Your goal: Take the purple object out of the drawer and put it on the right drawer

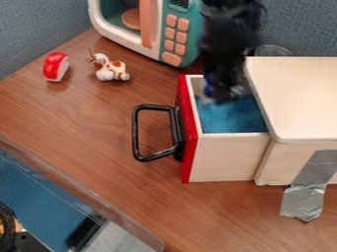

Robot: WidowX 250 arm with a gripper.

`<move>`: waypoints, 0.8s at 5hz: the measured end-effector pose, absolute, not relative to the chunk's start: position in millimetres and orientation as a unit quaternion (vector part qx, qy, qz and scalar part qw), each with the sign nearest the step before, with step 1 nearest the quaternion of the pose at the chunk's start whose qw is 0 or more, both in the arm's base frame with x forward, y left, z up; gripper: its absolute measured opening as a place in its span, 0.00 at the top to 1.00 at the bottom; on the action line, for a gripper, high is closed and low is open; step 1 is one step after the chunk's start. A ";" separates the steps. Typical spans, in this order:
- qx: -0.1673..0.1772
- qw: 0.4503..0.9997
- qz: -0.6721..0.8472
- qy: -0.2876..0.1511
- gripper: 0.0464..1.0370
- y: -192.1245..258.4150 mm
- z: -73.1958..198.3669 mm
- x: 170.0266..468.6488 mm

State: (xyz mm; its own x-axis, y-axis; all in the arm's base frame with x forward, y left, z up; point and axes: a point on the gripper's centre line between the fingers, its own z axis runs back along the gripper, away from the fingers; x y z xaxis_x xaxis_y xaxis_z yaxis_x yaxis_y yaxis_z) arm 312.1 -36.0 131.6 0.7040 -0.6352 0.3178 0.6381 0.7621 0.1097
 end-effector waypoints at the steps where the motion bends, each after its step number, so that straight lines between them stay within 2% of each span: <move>1: 0.026 0.939 -0.307 -0.154 0.24 0.2 127.3 309.7; 2: 0.046 0.954 -0.273 -0.118 0.24 35.1 105.2 311.6; 4: 0.075 0.977 -0.185 -0.081 0.24 99.4 88.4 342.2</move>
